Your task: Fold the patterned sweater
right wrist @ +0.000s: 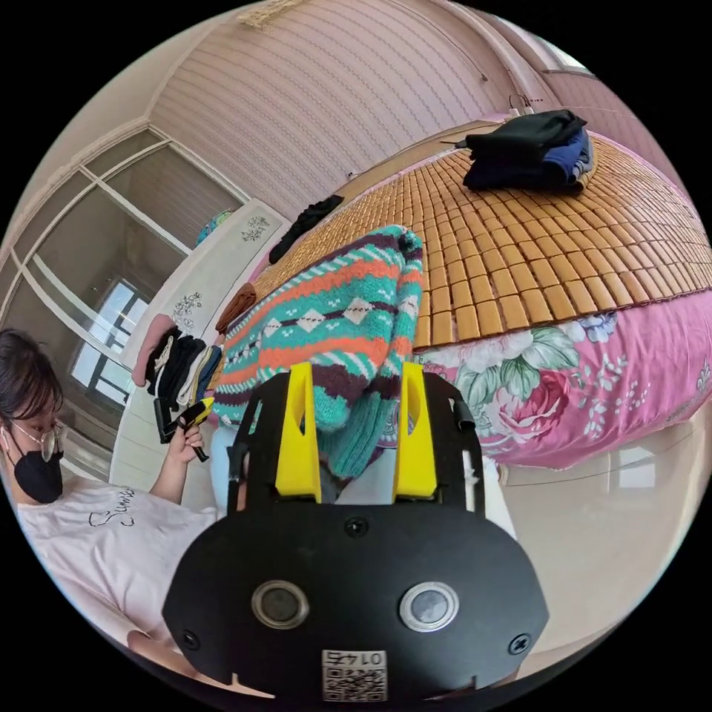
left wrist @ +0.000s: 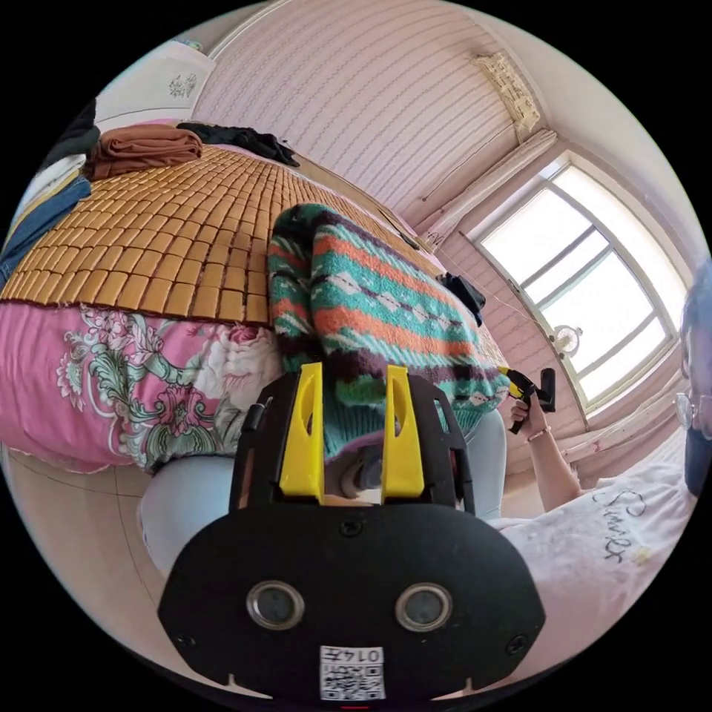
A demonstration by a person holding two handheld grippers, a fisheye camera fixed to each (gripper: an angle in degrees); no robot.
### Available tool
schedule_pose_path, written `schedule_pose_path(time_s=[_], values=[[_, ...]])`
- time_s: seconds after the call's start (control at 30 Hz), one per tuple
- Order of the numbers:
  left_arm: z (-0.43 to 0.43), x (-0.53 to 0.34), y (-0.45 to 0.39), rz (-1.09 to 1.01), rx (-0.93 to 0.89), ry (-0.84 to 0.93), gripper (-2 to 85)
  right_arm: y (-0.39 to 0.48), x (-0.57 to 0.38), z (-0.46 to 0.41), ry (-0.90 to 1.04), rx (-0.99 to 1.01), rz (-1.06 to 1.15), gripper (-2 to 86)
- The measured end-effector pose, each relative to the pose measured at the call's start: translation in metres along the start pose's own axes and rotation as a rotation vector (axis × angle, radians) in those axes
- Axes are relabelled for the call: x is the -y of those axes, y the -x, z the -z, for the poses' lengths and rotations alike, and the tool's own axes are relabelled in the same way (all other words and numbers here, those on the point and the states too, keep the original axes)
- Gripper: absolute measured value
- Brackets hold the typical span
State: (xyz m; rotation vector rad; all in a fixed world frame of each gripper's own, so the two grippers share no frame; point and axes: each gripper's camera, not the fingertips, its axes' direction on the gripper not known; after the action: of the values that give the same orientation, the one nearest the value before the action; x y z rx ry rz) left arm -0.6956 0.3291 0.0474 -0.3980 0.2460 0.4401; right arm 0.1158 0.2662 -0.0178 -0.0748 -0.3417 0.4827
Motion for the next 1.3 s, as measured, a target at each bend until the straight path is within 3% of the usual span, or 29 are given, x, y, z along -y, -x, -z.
schedule_pose_path(time_s=[0.17, 0.47, 0.6, 0.67, 0.73, 0.93, 1.1, 1.2, 1.3], values=[[-0.001, 0.001, -0.001, 0.044, -0.041, 0.027, 7.1, 0.018, 0.014, -0.021, 0.071, 0.05, 0.03, 5.7], [0.06, 0.045, -0.087, -0.208, 0.032, -0.145, 6.4, 0.116, 0.062, -0.002, -0.072, 0.005, 0.249, 2.9], [0.038, 0.019, -0.071, -0.129, 0.06, -0.047, 6.6, 0.123, 0.057, -0.016, -0.053, -0.051, 0.235, 2.9], [0.009, -0.001, -0.059, -0.096, 0.113, 0.082, 6.9, 0.116, 0.046, -0.052, 0.072, -0.211, 0.211, 3.0], [0.009, -0.02, -0.057, -0.073, 0.077, -0.009, 7.2, 0.114, 0.035, -0.08, 0.147, -0.274, 0.21, 3.2], [0.037, -0.024, -0.091, -0.021, 0.092, -0.04, 7.4, 0.137, 0.04, -0.075, 0.07, -0.163, 0.131, 2.9], [0.075, -0.049, -0.168, -0.196, 0.347, -0.129, 4.6, 0.193, 0.04, -0.065, -0.027, -0.335, 0.206, 0.4], [0.057, -0.068, -0.222, -0.338, 0.36, -0.128, 0.8, 0.263, 0.045, -0.087, -0.026, -0.408, 0.425, -0.2], [0.004, -0.087, -0.275, -0.507, 0.267, -0.085, -0.7, 0.333, 0.066, -0.151, 0.172, -0.337, 0.607, -0.6]])
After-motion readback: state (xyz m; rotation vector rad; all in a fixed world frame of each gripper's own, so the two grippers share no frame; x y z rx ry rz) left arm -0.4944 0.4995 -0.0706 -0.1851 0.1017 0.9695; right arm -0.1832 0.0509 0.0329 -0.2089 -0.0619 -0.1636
